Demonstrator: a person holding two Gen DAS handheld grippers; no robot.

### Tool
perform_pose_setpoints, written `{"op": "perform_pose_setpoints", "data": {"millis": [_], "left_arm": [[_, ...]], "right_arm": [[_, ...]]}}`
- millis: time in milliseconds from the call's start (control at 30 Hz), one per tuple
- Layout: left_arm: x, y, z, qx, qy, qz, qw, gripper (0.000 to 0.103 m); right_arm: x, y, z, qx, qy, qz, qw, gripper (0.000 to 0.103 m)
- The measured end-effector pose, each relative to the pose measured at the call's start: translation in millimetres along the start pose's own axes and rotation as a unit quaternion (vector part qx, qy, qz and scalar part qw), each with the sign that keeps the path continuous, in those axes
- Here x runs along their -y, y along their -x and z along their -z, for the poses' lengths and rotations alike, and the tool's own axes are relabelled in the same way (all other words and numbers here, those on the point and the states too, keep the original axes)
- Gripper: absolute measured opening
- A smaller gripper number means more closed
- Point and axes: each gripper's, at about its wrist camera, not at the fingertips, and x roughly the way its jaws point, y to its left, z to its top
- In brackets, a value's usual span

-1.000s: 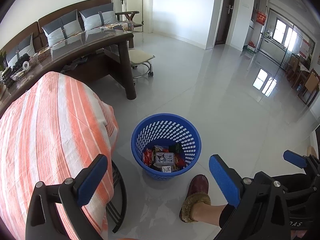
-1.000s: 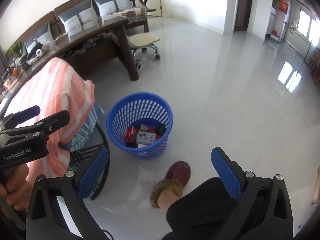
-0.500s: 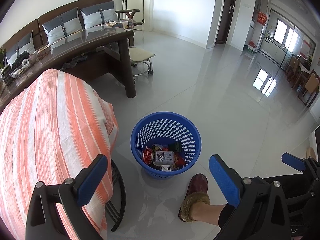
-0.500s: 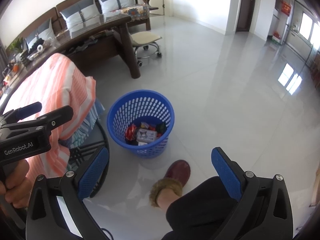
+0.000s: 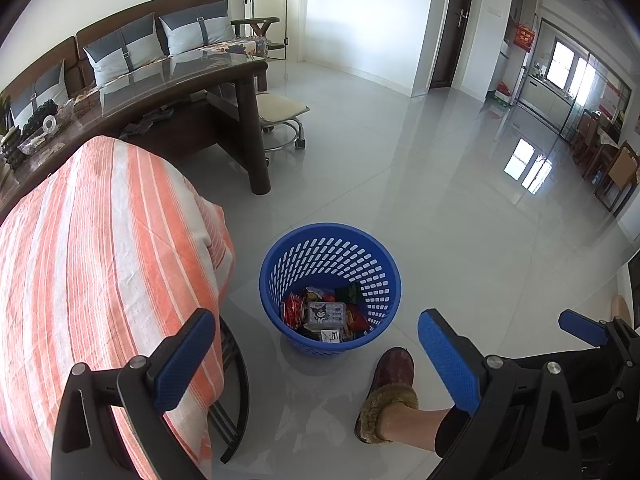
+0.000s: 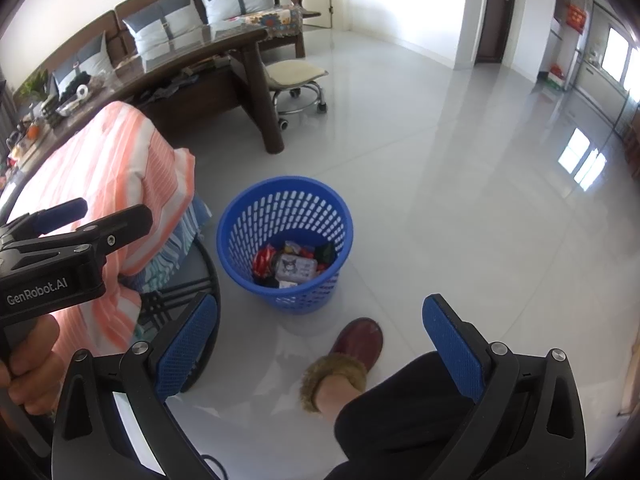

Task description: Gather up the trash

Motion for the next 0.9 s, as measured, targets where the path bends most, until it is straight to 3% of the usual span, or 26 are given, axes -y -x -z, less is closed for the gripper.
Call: {"op": "perform_pose_setpoints", "data": {"millis": [900], "left_arm": [[-4.4,2.2,-0.6,0.006,0.008,-0.008,0.9999,0.103]], "right_arm": [[-0.8,-5.5,4.4,-0.008,0.001,0.003,1.000,0.103]]}}
